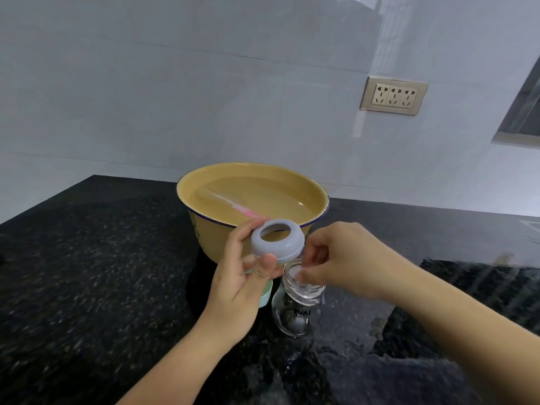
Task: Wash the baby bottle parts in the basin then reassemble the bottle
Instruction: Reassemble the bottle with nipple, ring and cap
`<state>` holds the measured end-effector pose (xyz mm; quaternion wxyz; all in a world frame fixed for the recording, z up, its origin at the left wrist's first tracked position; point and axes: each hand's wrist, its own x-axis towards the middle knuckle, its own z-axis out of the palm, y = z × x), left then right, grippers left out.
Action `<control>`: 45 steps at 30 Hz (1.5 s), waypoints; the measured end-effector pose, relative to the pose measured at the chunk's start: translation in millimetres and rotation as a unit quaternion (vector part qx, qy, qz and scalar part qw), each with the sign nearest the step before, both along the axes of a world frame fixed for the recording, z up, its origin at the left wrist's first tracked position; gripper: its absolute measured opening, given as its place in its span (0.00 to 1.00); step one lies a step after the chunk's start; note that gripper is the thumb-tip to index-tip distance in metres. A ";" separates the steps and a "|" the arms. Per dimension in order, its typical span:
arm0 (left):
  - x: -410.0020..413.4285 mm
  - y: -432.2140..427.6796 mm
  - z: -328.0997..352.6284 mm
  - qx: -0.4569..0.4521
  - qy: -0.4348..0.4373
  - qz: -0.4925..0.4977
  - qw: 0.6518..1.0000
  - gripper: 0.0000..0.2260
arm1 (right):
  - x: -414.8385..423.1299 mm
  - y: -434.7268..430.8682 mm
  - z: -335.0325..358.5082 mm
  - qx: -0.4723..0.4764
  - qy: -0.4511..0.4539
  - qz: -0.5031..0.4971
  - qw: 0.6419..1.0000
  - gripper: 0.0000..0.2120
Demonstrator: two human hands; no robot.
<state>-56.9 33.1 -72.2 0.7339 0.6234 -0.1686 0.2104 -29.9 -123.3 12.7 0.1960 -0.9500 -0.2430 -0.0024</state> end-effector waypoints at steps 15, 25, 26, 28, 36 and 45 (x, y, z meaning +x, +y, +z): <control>5.6 -0.7 -3.9 0.100 -0.017 -0.024 0.995 0.24 | 1.2 -24.9 3.2 0.150 0.096 0.104 0.979 0.34; 6.2 1.1 -8.5 0.355 0.040 0.041 0.933 0.35 | 11.3 -40.3 -11.5 0.207 0.131 0.088 0.966 0.29; 6.6 0.2 -8.6 0.369 0.042 0.046 0.927 0.34 | 12.4 -41.2 -12.4 0.198 0.132 0.082 0.968 0.29; 7.8 -0.5 -9.5 0.369 0.053 0.052 0.926 0.33 | 13.5 -41.5 -13.4 0.186 0.138 0.077 0.970 0.28; 9.7 -0.5 -13.0 0.338 0.090 0.046 0.936 0.40 | 12.4 -33.4 -14.5 0.122 0.098 0.065 0.986 0.25; 8.3 0.0 -12.5 0.330 0.114 0.045 0.936 0.41 | 15.7 -31.7 8.3 0.049 0.091 0.110 0.989 0.28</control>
